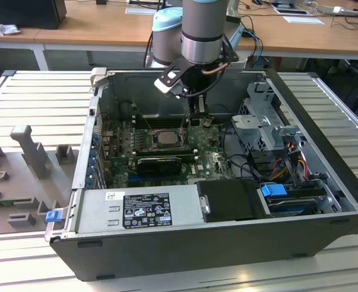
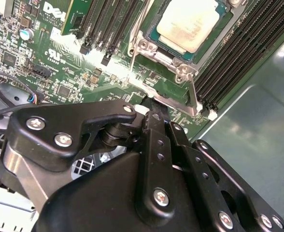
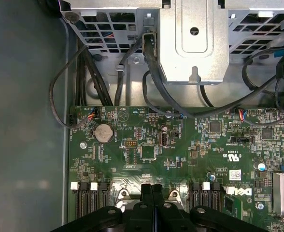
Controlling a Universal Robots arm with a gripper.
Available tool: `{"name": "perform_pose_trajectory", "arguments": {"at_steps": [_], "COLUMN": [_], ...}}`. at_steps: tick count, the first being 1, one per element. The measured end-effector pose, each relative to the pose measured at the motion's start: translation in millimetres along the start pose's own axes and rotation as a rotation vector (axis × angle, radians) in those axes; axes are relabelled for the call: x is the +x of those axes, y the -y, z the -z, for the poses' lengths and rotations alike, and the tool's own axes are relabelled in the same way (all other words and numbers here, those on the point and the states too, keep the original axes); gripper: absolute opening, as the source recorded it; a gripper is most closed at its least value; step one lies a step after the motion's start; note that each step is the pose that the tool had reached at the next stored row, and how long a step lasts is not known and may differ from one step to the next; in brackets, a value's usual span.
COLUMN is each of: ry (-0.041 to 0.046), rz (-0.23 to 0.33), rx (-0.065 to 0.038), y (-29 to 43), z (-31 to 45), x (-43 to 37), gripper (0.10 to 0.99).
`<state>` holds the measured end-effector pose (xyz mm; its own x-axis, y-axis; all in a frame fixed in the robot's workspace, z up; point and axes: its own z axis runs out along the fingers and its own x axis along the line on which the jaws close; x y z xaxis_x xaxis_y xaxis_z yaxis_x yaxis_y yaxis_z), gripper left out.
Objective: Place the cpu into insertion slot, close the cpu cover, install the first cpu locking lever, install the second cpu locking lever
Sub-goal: 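Close the cpu cover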
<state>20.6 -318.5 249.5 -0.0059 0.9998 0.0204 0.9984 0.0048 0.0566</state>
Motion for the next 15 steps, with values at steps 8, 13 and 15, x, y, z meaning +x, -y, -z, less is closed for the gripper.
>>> {"name": "perform_pose_trajectory", "arguments": {"at_steps": [8, 13, 15], "ry": [0.0000, 0.0000, 0.0000], "rz": [0.000, 0.000, 0.000], "rx": [0.000, 0.000, 0.000], "y": [2.0, 4.5, 5.2], "z": [0.1, 0.2, 0.3], "x": [0.0, 0.0, 0.0], "gripper": [0.106, 0.106, 0.106]}}
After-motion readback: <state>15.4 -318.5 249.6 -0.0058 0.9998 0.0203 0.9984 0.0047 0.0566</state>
